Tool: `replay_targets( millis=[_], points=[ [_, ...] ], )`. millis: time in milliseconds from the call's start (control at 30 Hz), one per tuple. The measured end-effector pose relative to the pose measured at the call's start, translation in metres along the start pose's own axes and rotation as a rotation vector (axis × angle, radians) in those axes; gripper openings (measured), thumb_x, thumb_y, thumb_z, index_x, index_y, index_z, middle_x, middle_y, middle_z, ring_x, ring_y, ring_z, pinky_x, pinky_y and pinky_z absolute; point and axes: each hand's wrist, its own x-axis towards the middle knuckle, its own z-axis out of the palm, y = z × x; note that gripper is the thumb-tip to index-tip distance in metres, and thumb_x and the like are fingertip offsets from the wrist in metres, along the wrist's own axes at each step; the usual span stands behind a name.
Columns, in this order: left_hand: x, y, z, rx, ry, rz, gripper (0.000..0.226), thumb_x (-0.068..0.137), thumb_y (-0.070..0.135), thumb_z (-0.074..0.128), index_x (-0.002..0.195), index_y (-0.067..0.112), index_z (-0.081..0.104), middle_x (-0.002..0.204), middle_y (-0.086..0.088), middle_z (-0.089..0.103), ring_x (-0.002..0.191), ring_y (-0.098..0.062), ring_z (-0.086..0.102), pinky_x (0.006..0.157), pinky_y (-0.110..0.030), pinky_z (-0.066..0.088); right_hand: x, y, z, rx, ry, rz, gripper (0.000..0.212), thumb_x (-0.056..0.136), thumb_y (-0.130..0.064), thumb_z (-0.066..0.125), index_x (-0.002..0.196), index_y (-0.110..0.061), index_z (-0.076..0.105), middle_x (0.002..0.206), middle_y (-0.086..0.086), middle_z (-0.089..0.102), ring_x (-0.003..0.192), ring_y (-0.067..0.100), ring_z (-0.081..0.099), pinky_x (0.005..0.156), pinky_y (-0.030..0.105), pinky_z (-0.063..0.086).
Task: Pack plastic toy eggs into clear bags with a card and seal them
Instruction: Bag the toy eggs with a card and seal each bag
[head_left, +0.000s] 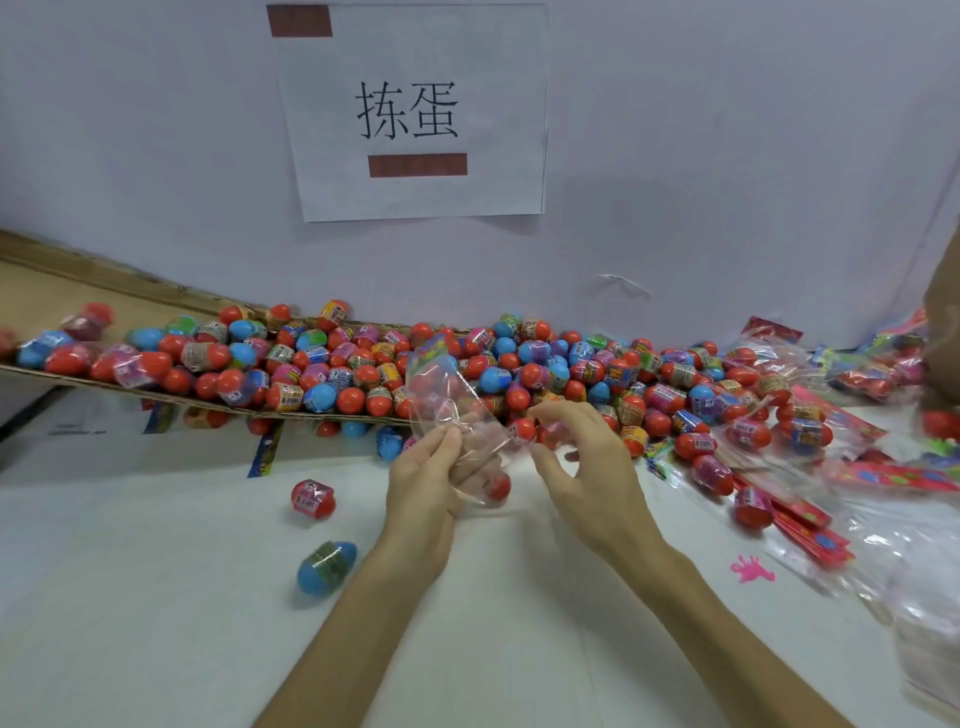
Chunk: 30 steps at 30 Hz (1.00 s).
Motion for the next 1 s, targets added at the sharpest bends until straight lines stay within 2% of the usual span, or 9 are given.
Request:
replay_targets(
  millis=[67,167,267,367,567,667,833,900,1000],
  points=[
    [0.003,0.003,-0.004,-0.024,0.027,0.007,0.025,0.109,0.009,0.045,0.114,0.002,0.068,0.102,-0.015,0.079,0.095,-0.024,0.078,0.078,-0.031,0.064,0.000,0.002,0.001,-0.010,-0.015,0.050,0.031,0.096,-0.017,0.066,0.120,-0.036,0.060,0.116,-0.025,0.056,0.102,-0.002,0.058,0.082,0.016,0.050],
    [0.007,0.005,-0.009,-0.051,0.064,0.004,0.021,0.108,0.009,0.048,0.111,0.000,0.068,0.097,-0.015,0.079,0.092,-0.025,0.078,0.081,-0.034,0.065,-0.004,0.002,0.004,-0.027,-0.153,0.011,0.040,0.092,-0.024,0.069,0.130,-0.033,0.060,0.124,-0.025,0.053,0.110,-0.006,0.053,0.090,0.009,0.040],
    [0.008,0.004,-0.011,-0.094,0.073,-0.011,0.022,0.107,0.009,0.050,0.111,-0.004,0.067,0.095,-0.016,0.079,0.093,-0.027,0.078,0.076,-0.034,0.065,-0.010,-0.002,0.011,-0.091,-0.255,-0.058,0.036,0.092,-0.032,0.069,0.127,-0.032,0.064,0.129,-0.022,0.055,0.119,-0.002,0.050,0.102,0.021,0.040],
    [0.007,0.003,-0.010,-0.113,0.067,-0.013,0.022,0.107,0.009,0.050,0.110,-0.002,0.069,0.097,-0.017,0.079,0.092,-0.027,0.078,0.075,-0.035,0.065,-0.014,-0.007,0.019,-0.052,-0.287,-0.092,0.026,0.091,-0.021,0.068,0.114,-0.032,0.069,0.115,-0.018,0.065,0.109,0.005,0.057,0.096,0.032,0.048],
    [0.009,0.002,-0.009,-0.079,0.059,-0.007,0.024,0.108,0.012,0.048,0.115,0.004,0.070,0.105,-0.014,0.079,0.098,-0.025,0.077,0.086,-0.037,0.063,-0.005,-0.004,0.010,0.056,-0.041,0.039,0.026,0.089,-0.009,0.070,0.109,-0.025,0.070,0.103,-0.014,0.068,0.092,0.004,0.062,0.081,0.031,0.056],
    [0.009,0.002,-0.008,-0.092,0.080,-0.023,0.024,0.108,0.013,0.048,0.113,0.007,0.070,0.107,-0.013,0.079,0.099,-0.025,0.077,0.089,-0.038,0.060,0.000,-0.010,-0.001,0.198,0.139,-0.069,0.028,0.084,-0.008,0.077,0.106,-0.020,0.067,0.100,-0.010,0.066,0.090,0.010,0.066,0.078,0.024,0.058],
    [0.006,0.001,-0.008,-0.091,0.065,-0.039,0.025,0.108,0.017,0.049,0.119,0.009,0.070,0.112,-0.009,0.078,0.102,-0.021,0.076,0.087,-0.034,0.061,-0.009,-0.017,0.002,0.163,0.010,-0.303,0.022,0.082,-0.022,0.078,0.102,-0.023,0.071,0.097,-0.022,0.066,0.089,0.012,0.064,0.070,0.020,0.051],
    [0.005,0.001,-0.008,-0.111,0.048,-0.058,0.029,0.109,0.019,0.048,0.126,0.006,0.068,0.114,-0.011,0.078,0.101,-0.021,0.077,0.087,-0.035,0.061,-0.010,-0.016,0.010,0.116,-0.032,-0.296,0.027,0.082,-0.015,0.080,0.105,-0.024,0.072,0.101,-0.025,0.065,0.088,0.009,0.063,0.069,0.015,0.049],
    [0.004,0.002,-0.005,-0.181,0.015,-0.094,0.034,0.110,0.021,0.044,0.131,0.004,0.064,0.115,-0.012,0.077,0.095,-0.019,0.077,0.073,-0.031,0.064,-0.010,-0.013,0.015,0.122,-0.008,-0.229,0.029,0.083,-0.013,0.081,0.105,-0.027,0.069,0.099,-0.023,0.066,0.087,0.011,0.064,0.071,0.016,0.051]
  ],
)
